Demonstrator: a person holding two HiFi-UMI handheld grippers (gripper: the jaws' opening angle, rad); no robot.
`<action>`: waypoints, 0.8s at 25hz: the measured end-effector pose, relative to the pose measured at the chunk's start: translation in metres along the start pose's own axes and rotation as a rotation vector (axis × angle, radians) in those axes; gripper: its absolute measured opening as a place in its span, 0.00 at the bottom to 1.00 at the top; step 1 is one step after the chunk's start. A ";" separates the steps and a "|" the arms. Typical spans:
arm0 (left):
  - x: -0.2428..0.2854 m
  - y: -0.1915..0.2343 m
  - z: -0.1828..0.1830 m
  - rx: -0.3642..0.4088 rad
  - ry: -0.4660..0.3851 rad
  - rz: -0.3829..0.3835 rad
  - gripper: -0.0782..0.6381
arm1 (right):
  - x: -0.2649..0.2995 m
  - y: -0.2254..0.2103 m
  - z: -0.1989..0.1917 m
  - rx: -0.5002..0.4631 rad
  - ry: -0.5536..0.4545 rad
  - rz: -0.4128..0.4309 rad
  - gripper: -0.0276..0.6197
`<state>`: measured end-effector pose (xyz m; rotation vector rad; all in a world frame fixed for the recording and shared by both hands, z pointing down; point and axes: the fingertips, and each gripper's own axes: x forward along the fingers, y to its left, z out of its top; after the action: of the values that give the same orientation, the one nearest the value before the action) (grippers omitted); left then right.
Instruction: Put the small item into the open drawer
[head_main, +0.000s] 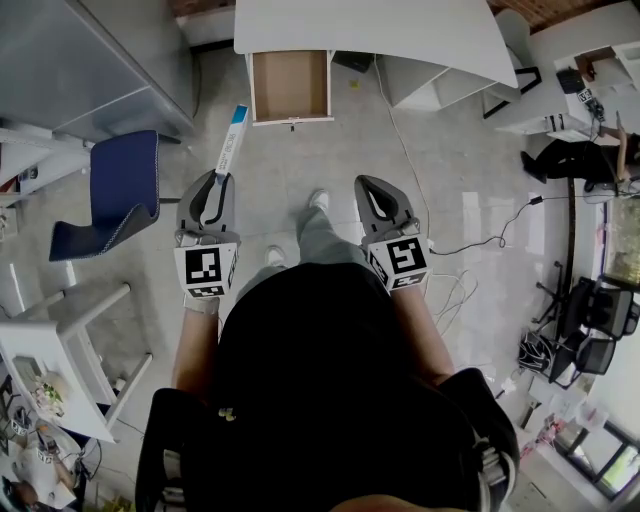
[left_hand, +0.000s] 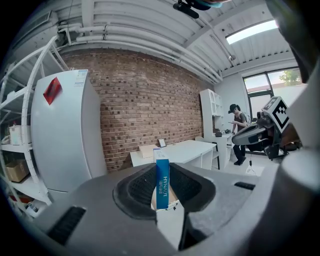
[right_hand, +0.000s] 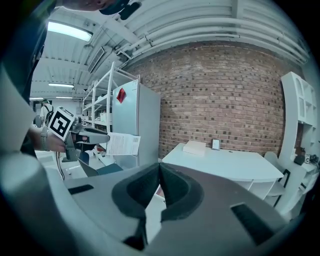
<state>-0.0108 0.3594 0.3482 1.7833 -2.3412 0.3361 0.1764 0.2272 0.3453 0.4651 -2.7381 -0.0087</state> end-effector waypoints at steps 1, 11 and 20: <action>0.011 0.001 0.003 0.000 0.002 0.005 0.23 | 0.009 -0.009 0.002 0.001 0.001 0.008 0.06; 0.125 -0.004 0.014 -0.001 0.096 0.025 0.23 | 0.084 -0.095 0.021 -0.004 -0.001 0.108 0.06; 0.210 -0.018 -0.001 0.029 0.225 0.010 0.23 | 0.130 -0.160 0.023 0.003 0.018 0.146 0.06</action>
<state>-0.0488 0.1609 0.4090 1.6501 -2.1997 0.5447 0.1049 0.0328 0.3592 0.2644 -2.7479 0.0368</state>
